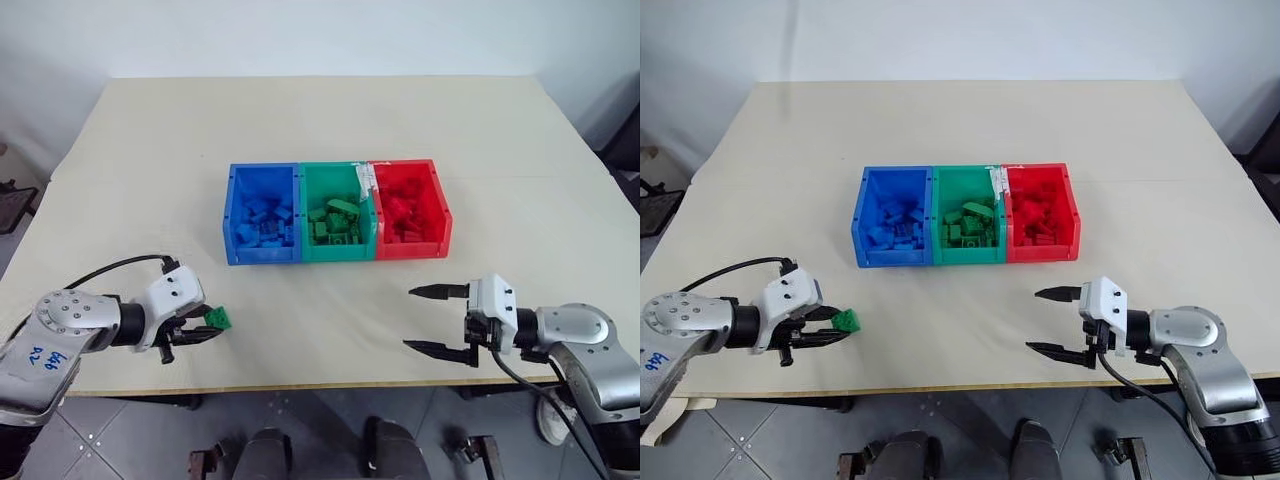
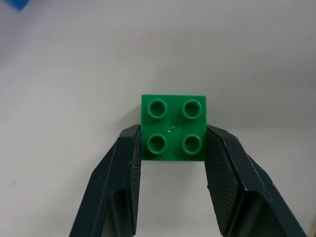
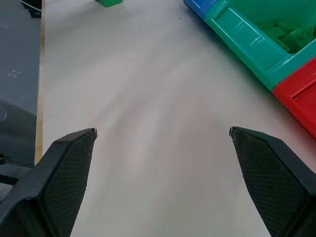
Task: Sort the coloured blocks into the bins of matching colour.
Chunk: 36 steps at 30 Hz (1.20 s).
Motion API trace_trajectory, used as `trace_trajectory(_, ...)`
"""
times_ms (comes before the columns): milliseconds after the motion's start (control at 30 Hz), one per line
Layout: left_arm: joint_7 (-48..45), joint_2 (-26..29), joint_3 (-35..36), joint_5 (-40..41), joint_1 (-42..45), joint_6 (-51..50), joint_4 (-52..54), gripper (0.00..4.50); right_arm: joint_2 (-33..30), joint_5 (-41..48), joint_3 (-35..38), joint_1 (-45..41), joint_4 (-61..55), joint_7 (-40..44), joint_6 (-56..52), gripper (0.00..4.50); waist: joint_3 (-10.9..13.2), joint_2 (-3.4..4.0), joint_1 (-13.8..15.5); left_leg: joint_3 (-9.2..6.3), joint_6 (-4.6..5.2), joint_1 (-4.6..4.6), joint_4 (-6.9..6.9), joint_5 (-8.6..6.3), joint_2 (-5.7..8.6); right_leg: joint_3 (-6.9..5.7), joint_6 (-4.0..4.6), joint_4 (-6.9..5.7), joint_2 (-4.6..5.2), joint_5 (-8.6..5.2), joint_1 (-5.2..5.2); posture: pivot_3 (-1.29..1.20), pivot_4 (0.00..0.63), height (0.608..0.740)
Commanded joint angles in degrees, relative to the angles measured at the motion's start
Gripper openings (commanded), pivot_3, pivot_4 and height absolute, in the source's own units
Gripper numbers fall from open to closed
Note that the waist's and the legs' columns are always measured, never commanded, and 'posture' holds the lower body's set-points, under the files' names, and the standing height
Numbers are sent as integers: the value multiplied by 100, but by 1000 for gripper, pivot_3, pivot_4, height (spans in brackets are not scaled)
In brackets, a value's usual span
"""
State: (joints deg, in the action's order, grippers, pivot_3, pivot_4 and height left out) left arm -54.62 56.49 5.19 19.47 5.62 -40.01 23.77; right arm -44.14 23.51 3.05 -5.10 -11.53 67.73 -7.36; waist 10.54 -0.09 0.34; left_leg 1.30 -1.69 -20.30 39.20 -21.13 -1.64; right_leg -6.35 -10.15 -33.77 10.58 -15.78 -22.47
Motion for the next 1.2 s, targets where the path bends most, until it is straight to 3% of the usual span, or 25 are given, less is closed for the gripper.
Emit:
trace_trajectory(33,-170,-320,302,522,515,360,56,1461,-69,108,382,262,-348,-231,-32,4500,0,0,52,0,0,0,1,0,0,0,0,0,0,0,0,0,150,740)
trace_trajectory(267,622,-1797,-541,168,2893,661,-1156,1461,645,573,1440,1072,-1103,-1670,-468,4500,-7,-7,226,2,1,-6,37,0,2,-1,5,-3,1,6,10,0,150,740)
trace_trajectory(433,934,-3147,-1464,-657,4465,1573,-3173,1461,1204,293,1949,1749,-1676,-2574,-248,4500,-8,-12,282,6,2,-11,40,-1,4,-3,4,2,-1,6,8,0,150,740)
trace_trajectory(567,854,-3460,-1688,-1063,4915,2211,-4187,1461,1344,263,2025,1926,-2033,-2891,-270,4500,-8,-10,162,19,8,-15,41,-4,5,0,2,9,0,8,2,0,150,740)
trace_trajectory(700,658,-3677,-1595,-1044,5115,2665,-4724,2742,1318,305,1945,1982,-2296,-3031,-360,4500,-9,-9,84,20,8,-4,20,-4,3,0,2,3,-1,8,-3,0,150,740)
trace_trajectory(867,389,-3497,-1406,-998,4944,3027,-4621,4357,1157,380,1826,1902,-2324,-2882,-439,4500,-9,-10,105,21,8,-6,21,-4,3,0,2,6,0,8,-3,0,150,740)
trace_trajectory(967,14,-3066,-1026,-708,4543,3209,-4270,4460,882,507,1702,1777,-2246,-2544,-550,4500,-9,-9,83,21,8,-5,21,-4,3,0,2,5,0,8,-3,0,150,740)
trace_trajectory(1067,-893,-2124,-493,-270,3571,3490,-3728,4460,451,663,1482,1543,-2057,-1956,-676,4500,-14,0,-52,25,8,8,8,-4,-2,2,2,2,-1,8,-5,0,150,740)
trace_trajectory(1200,-910,-1432,564,480,2691,2919,-3104,4460,132,662,1301,1053,-1517,-1501,-635,4500,-8,-11,-46,28,8,10,2,-4,-8,0,3,1,-2,7,-7,0,150,740)
